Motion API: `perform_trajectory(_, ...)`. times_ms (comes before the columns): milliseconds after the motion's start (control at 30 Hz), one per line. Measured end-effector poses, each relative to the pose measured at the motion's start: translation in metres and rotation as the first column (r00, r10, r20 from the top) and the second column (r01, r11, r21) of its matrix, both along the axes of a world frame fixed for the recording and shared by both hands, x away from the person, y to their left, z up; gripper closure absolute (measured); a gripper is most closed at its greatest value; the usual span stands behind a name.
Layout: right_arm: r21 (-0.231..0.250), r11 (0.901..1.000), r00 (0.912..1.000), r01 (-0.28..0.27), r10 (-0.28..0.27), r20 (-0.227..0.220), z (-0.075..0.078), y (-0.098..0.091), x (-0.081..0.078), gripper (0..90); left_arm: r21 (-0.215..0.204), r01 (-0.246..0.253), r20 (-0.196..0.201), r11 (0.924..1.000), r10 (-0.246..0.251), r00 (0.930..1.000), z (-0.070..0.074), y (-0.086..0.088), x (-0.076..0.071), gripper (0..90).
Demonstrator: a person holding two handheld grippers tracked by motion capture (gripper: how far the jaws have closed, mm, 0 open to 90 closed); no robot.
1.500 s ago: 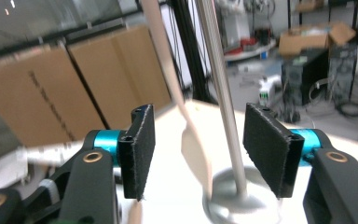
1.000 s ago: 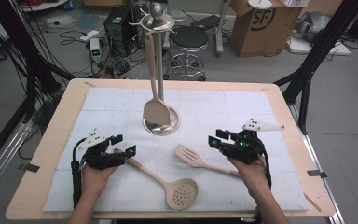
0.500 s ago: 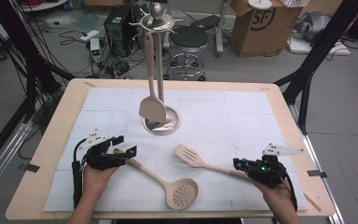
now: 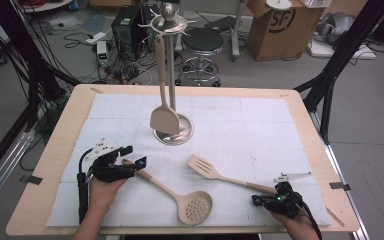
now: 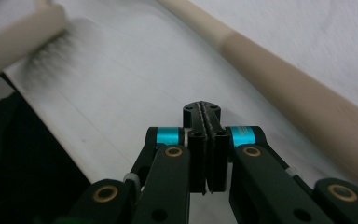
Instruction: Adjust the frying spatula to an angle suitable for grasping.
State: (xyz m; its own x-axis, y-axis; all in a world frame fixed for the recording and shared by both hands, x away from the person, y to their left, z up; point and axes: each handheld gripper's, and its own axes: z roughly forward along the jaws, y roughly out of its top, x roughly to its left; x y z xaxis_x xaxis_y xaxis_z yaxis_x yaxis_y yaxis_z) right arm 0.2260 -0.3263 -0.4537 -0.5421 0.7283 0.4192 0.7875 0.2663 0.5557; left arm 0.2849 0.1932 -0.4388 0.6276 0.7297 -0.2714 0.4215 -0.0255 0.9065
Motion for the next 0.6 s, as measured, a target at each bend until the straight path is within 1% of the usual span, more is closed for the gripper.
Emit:
perform_trajectory(33,0.001,1.0000,1.0000,0.004,-0.004,-0.005,0.000,-0.001,0.002,89.5,-0.001,0.001,0.002,1.0000,-0.001,1.0000,0.000,0.000,0.000,23.6)
perform_trajectory(100,-0.022,0.9993,0.9995,0.030,-0.030,-0.007,0.002,-0.002,0.006,89.6,-0.002,0.000,0.002,1.0000,0.000,1.0000,0.000,-0.001,0.000,23.6)
perform_trajectory(133,-0.028,0.9989,0.9992,0.039,-0.039,-0.005,0.002,-0.002,0.010,89.8,-0.001,0.000,0.002,1.0000,0.000,1.0000,0.000,-0.001,0.000,23.7)
perform_trajectory(167,-0.030,0.9987,0.9991,0.041,-0.041,-0.012,0.003,-0.003,0.013,89.8,0.000,0.000,0.001,1.0000,0.000,1.0000,0.000,-0.001,0.000,23.7)
perform_trajectory(233,-0.046,0.9975,0.9985,0.053,-0.054,-0.008,0.003,-0.002,0.019,89.8,-0.002,-0.001,0.004,1.0000,0.001,1.0000,0.000,0.000,0.000,23.7)
perform_trajectory(333,-0.057,0.9955,0.9972,0.075,-0.075,0.007,0.003,-0.002,0.030,89.8,0.000,0.002,0.002,1.0000,-0.002,1.0000,0.000,0.000,0.000,23.7)
perform_trajectory(367,-0.058,0.9946,0.9963,0.086,-0.085,0.011,0.003,-0.002,0.034,89.8,-0.002,0.003,0.000,1.0000,-0.003,1.0000,0.000,-0.001,0.000,23.8)
perform_trajectory(400,-0.056,0.9938,0.9954,0.096,-0.096,0.007,0.003,-0.003,0.037,89.8,0.005,0.007,0.000,1.0000,-0.007,1.0000,0.000,-0.001,0.000,23.7)
perform_trajectory(467,-0.063,0.9915,0.9935,0.113,-0.113,0.017,0.003,-0.002,0.049,89.8,0.002,0.009,0.000,1.0000,-0.009,1.0000,0.000,-0.002,0.000,23.9)
perform_trajectory(533,-0.075,0.9884,0.9912,0.132,-0.131,0.019,0.004,0.000,0.061,89.8,0.002,0.007,0.000,1.0000,-0.007,1.0000,0.000,-0.002,0.000,24.0)
perform_trajectory(600,-0.075,0.9864,0.9893,0.146,-0.145,0.020,0.004,0.002,0.071,89.8,0.003,0.004,-0.001,1.0000,-0.004,1.0000,0.000,-0.001,0.000,24.0)
